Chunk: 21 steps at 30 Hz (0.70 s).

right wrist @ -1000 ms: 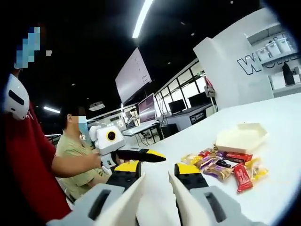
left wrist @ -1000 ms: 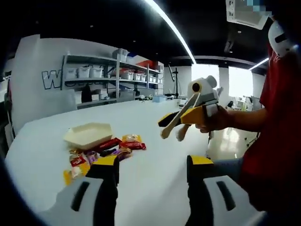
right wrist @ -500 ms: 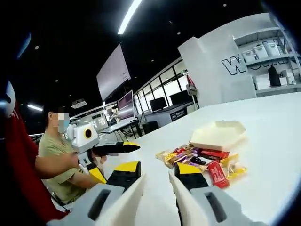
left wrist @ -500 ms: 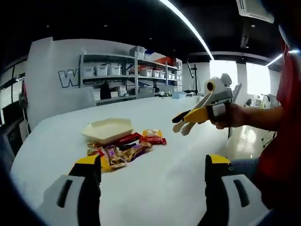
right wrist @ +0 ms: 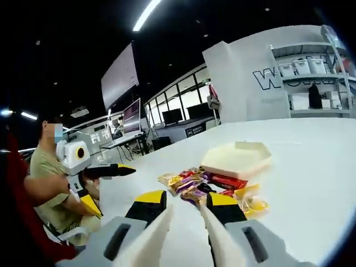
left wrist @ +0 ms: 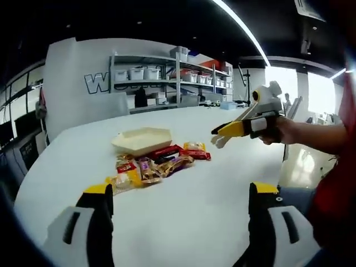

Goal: Place the target food into the container with the food tongs after gripping and lifting it, then release it inside without dropping or visibly crushing the food.

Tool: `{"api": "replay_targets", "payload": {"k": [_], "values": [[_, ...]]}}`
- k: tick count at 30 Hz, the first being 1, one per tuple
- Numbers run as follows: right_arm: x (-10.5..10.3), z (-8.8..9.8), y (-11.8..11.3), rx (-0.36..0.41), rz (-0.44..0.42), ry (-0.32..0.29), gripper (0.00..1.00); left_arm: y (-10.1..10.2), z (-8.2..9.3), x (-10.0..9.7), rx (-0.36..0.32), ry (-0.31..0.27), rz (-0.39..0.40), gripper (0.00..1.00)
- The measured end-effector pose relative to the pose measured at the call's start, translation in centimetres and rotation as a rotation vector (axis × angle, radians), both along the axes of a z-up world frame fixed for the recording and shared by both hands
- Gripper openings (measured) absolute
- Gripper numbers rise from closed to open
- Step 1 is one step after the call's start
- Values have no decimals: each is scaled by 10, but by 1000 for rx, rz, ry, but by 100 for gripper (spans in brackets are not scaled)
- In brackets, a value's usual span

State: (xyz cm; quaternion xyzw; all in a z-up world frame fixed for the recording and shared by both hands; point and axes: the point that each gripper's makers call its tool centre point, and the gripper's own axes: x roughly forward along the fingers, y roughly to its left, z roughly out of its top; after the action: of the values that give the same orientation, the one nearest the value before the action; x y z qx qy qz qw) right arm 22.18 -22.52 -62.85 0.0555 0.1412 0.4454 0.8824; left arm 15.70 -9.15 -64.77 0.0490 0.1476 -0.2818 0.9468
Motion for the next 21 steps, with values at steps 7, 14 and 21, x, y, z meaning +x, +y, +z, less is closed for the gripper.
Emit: {"api": "replay_targets", "payload": {"k": [7, 14, 21], "values": [[19, -14, 1, -105, -28, -34, 23, 5, -3, -2, 27, -6, 53, 99], [37, -28, -1, -180, -56, -56, 23, 9, -4, -1, 11, 1, 77, 99], [54, -37, 1, -218, -68, -62, 23, 15, -3, 0, 15, -1, 91, 99]]}}
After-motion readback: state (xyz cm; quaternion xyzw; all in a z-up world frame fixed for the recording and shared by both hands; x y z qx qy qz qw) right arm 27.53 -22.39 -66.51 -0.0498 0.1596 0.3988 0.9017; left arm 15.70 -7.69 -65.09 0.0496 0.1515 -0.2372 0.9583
